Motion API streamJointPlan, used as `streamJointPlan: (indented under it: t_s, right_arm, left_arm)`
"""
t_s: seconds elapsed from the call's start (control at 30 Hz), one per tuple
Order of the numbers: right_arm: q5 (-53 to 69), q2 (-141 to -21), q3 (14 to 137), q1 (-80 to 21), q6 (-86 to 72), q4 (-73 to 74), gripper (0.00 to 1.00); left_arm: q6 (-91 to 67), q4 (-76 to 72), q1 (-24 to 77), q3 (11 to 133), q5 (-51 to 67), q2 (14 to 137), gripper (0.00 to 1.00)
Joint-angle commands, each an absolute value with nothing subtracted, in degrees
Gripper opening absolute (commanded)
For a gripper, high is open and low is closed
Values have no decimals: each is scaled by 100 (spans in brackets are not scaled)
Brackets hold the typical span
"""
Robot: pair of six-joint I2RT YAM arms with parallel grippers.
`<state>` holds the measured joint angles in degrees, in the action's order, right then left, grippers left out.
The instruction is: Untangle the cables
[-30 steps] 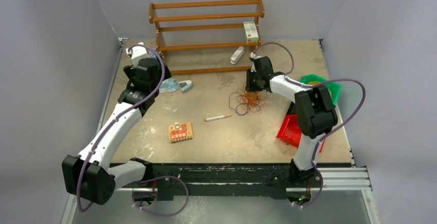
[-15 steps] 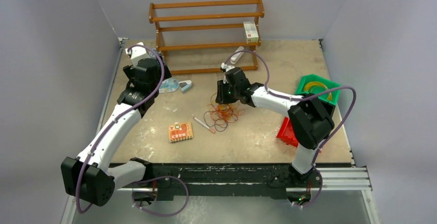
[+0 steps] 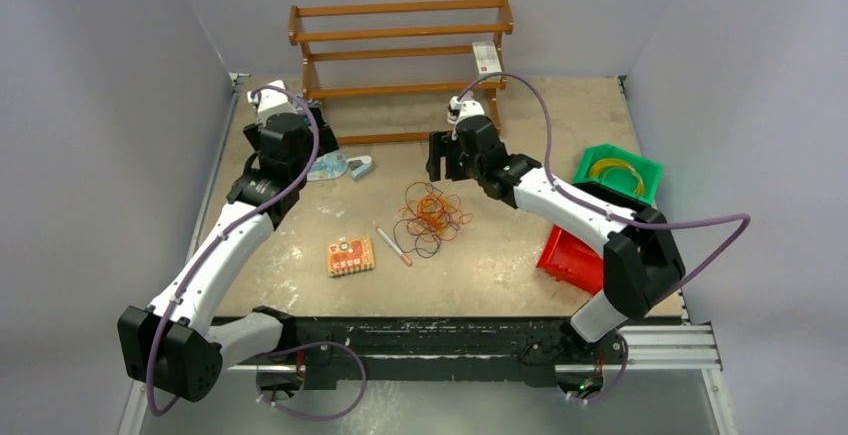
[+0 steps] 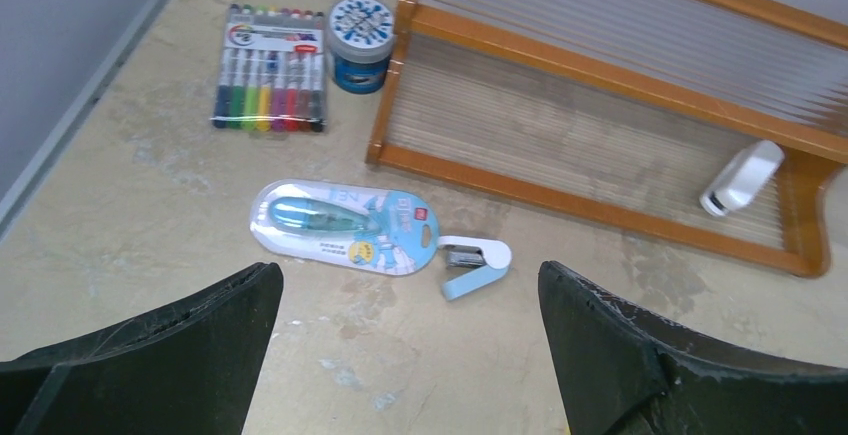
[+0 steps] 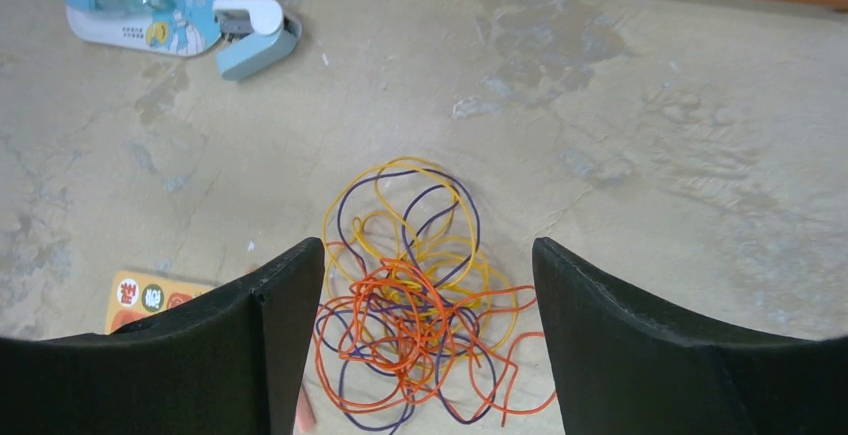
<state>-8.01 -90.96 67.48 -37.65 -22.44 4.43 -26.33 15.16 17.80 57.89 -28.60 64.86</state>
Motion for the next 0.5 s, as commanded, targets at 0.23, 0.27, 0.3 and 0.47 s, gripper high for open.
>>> streamJointPlan:
  t_s: [0.23, 0.27, 0.3, 0.47]
  right_arm:
    - [-707, -8594, 6327, -3537, -2193, 118, 74]
    - [-659, -8557, 6264, -3498, -2178, 77, 73]
    - [-578, -8522, 6201, -3448, -2149, 24, 73]
    - [23, -8454, 6040, -2961, -2079, -64, 71]
  left_arm:
    - [-2824, 998, 1870, 5891, -1215, 6932, 90]
    - [-2914, 1046, 1890, 5931, -1145, 7062, 88]
    - [-2993, 1080, 1925, 5959, -1090, 7147, 87]
    - [-3285, 1010, 2069, 5933, -902, 7515, 84]
